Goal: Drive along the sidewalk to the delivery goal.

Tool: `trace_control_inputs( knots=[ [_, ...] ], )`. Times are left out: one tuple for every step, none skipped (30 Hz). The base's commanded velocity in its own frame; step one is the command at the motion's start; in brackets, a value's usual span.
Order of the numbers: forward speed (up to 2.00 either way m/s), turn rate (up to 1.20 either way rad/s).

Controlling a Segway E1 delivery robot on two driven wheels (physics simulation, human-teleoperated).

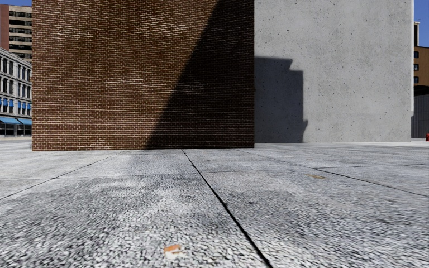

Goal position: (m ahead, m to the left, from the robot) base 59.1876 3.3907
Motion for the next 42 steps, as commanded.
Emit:
trace_control_inputs(
  knots=[
    [0.63, 0.00],
    [0.63, 0.00],
    [1.43, 0.00],
    [1.62, 0.00],
    [1.68, 0.00],
    [1.69, 0.00],
    [1.70, 0.00],
    [1.70, 0.00],
    [1.70, 0.00],
    [1.70, 0.00],
    [1.70, 0.00],
    [1.70, 0.00],
    [1.70, 0.00],
    [1.69, 0.00],
    [1.68, 0.00],
    [1.64, 0.00],
    [1.64, 0.00],
    [1.62, 0.00],
    [1.59, 0.00],
    [1.54, 0.00],
    [1.43, 0.00],
    [1.30, 0.00],
    [1.24, 0.00],
    [1.20, -0.41],
    [1.20, -0.41],
    [1.19, -0.63],
    [1.18, -1.01],
    [1.17, -1.06],
    [1.16, -1.09],
    [1.16, -1.10],
    [1.16, -1.11],
    [1.16, -1.11],
    [1.15, -1.11],
    [1.15, -1.11],
    [1.15, -1.11],
    [1.15, -1.11],
    [1.15, -1.11],
    [1.15, -1.10],
    [1.15, -1.03],
    [1.15, -0.97],
    [1.15, -0.87],
    [1.15, -0.70]
  ],
)
